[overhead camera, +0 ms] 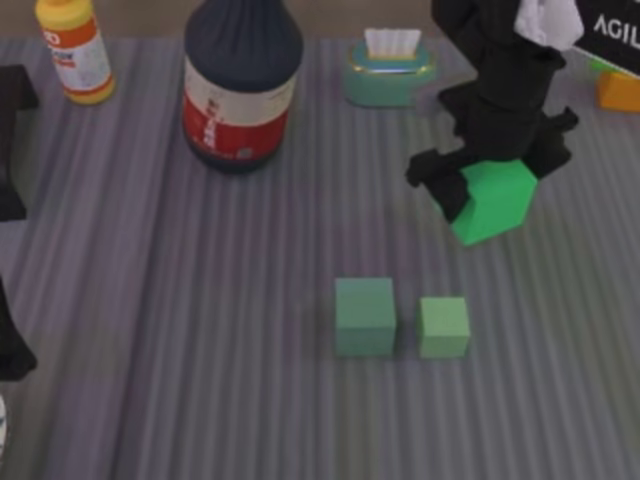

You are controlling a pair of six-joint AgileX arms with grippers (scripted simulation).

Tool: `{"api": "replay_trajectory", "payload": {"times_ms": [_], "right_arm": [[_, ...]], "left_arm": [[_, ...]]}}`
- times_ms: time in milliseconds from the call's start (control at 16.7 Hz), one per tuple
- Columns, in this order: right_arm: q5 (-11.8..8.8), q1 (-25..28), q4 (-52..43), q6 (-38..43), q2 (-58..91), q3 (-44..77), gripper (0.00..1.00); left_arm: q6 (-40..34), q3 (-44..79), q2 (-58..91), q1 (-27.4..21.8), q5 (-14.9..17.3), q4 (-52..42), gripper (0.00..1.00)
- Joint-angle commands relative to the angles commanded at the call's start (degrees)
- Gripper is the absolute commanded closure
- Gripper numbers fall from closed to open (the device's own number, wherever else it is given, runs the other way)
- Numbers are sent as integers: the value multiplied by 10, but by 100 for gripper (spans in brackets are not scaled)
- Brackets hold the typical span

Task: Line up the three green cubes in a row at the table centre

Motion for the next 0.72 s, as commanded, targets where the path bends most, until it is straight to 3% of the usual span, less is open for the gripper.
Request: {"api": "replay_trajectory", "payload": {"times_ms": [240,720], "right_arm": [[1,49,-49,85,52,88,100],[4,217,-213,420,210,421,100]], "left_arm": [[0,0,0,0,0,0,0],[0,0,0,0,0,0,0]]}}
